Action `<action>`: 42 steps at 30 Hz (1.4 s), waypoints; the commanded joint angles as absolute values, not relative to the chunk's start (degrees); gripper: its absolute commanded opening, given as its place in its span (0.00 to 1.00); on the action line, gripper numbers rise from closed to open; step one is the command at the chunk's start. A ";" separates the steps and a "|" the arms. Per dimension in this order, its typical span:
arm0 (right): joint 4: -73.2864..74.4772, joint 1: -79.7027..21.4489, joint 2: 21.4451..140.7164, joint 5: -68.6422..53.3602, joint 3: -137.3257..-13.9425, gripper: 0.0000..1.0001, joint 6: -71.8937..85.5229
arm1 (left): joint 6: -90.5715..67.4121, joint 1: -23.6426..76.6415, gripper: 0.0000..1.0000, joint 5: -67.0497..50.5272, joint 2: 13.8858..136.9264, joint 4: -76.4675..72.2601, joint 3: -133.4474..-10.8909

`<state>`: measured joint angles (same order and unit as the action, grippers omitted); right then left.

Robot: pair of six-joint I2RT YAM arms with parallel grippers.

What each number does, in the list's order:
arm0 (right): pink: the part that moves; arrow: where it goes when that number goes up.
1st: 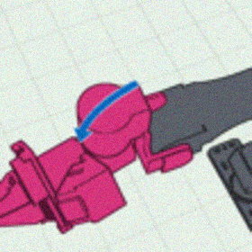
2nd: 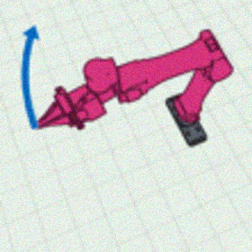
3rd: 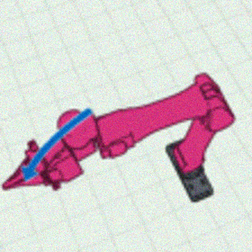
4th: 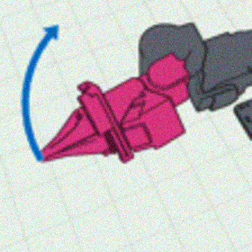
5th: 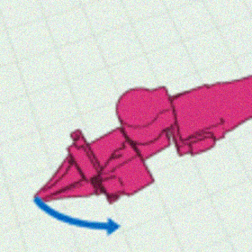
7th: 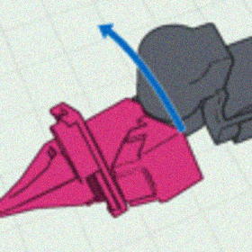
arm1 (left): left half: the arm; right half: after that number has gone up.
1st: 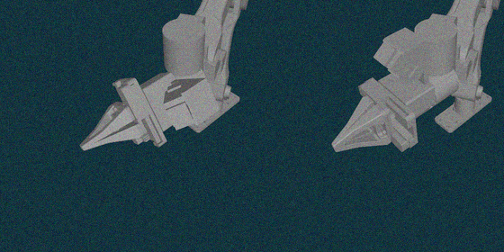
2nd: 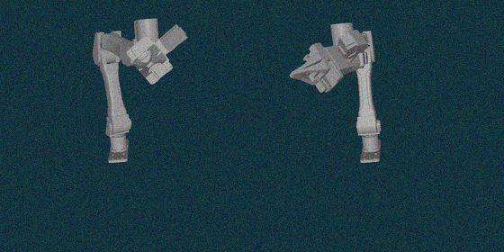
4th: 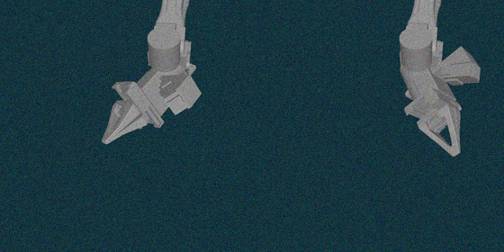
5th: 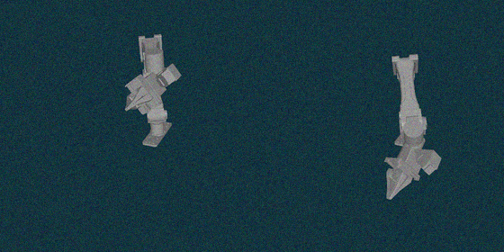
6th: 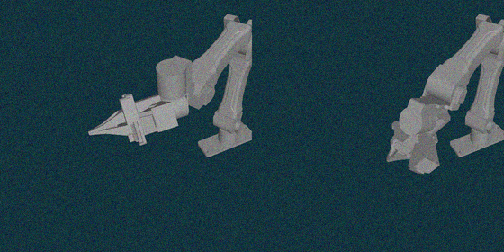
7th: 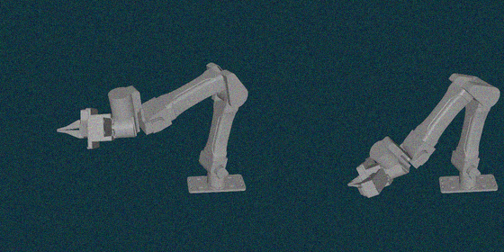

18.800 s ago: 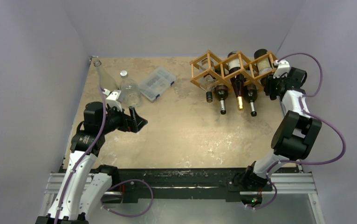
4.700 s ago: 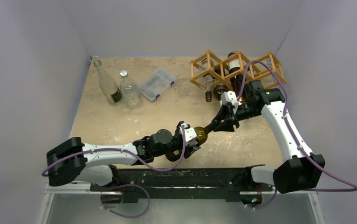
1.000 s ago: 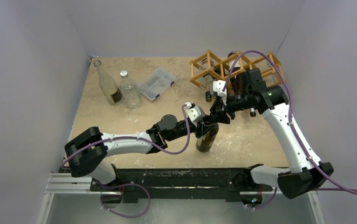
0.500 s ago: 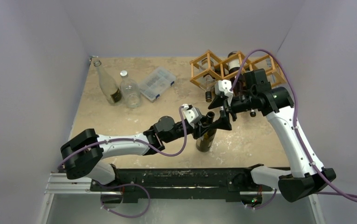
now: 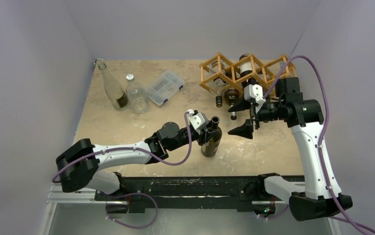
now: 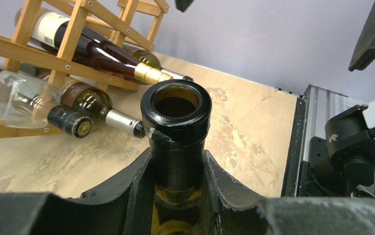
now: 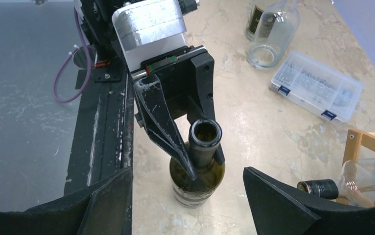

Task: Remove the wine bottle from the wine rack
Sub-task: Move the wine bottle to the center of the board.

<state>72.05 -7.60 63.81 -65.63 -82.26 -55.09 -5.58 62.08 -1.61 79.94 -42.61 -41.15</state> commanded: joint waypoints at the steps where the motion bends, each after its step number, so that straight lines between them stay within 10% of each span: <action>1: 68.92 -4.52 61.99 -69.31 -78.16 0.87 -54.27 | -4.16 61.03 0.00 0.57 74.47 -46.52 -40.73; 42: 58.36 6.14 61.61 -73.57 -58.80 0.90 -57.92 | -2.87 26.59 0.00 13.21 41.58 -17.97 -33.77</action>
<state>59.27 5.78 61.93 -72.01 -58.87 -56.93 -1.98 31.09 11.73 44.53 -12.60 -33.76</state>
